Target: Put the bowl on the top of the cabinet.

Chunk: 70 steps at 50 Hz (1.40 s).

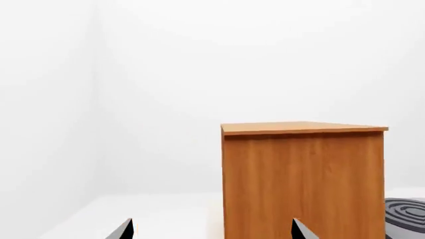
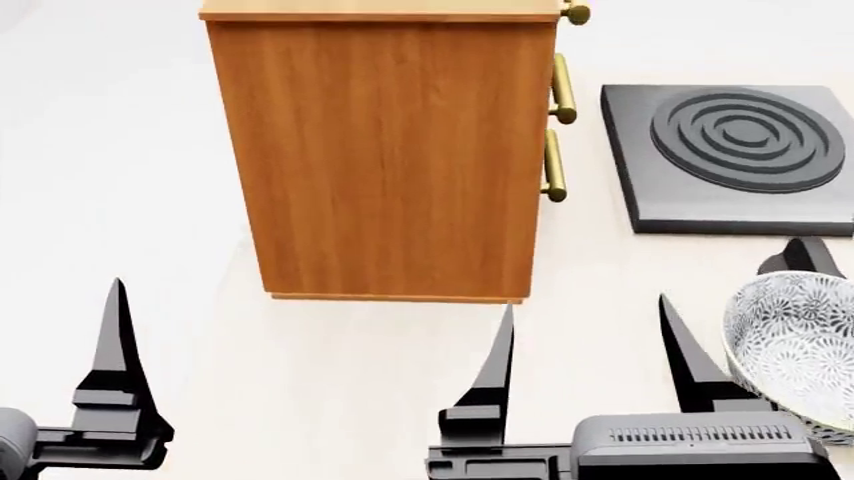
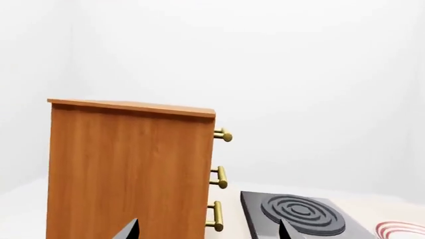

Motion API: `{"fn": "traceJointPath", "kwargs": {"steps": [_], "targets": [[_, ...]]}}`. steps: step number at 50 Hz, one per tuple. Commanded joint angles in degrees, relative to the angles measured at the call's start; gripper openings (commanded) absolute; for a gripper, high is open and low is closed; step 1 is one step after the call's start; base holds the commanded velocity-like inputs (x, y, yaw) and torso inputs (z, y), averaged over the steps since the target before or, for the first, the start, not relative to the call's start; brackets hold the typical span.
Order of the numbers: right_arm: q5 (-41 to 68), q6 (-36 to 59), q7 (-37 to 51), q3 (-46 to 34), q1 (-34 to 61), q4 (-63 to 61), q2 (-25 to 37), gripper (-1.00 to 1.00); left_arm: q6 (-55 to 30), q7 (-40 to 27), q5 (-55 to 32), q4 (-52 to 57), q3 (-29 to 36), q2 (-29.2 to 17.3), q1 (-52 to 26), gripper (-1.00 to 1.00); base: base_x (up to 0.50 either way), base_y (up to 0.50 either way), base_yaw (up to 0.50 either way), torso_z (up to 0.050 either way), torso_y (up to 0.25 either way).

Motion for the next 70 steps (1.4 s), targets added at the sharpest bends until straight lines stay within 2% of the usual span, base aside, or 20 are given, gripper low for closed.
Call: {"fn": "traceJointPath", "kwargs": {"steps": [1, 19, 34, 51, 62, 70], "targets": [[0.47, -0.12, 0.41, 0.17, 0.15, -0.08, 0.32, 1.0, -0.16, -0.46, -0.17, 0.17, 0.51, -0.27, -0.24, 1.0, 0.47, 0.15, 0.0, 0.0, 0.0], [0.65, 1.54, 1.53, -0.26, 0.39, 0.01, 0.78, 1.0, 0.42, -0.96, -0.4, -0.5, 1.06, -0.77, -0.22, 1.0, 0.12, 0.03, 0.0, 0.0, 0.0], [0.96, 0.32, 2.06, -0.35, 0.14, 0.67, 1.16, 1.0, 1.57, -1.36, -0.61, -1.38, 1.67, -1.29, -0.16, 1.0, 0.46, 0.0, 0.0, 0.0, 0.0], [1.58, -0.16, 2.08, -0.89, -0.06, 1.06, 1.84, 1.0, 2.2, -2.0, -1.05, -1.72, 1.93, -1.77, -0.06, 1.0, 0.01, 0.0, 0.0, 0.0, 0.001], [1.86, 0.21, 3.26, -0.02, -0.12, 0.54, 1.82, 1.0, 1.74, -2.45, -1.53, -1.26, 2.03, -2.13, -0.24, 1.0, 0.42, 0.0, 0.0, 0.0, 0.0], [-0.66, 0.76, 5.28, -0.93, -0.52, 0.4, 2.33, 1.0, 2.59, -2.55, -1.53, -2.12, 2.37, -2.29, -0.06, 1.0, 0.0, 0.0, 0.0, 0.0, 0.0]]}}
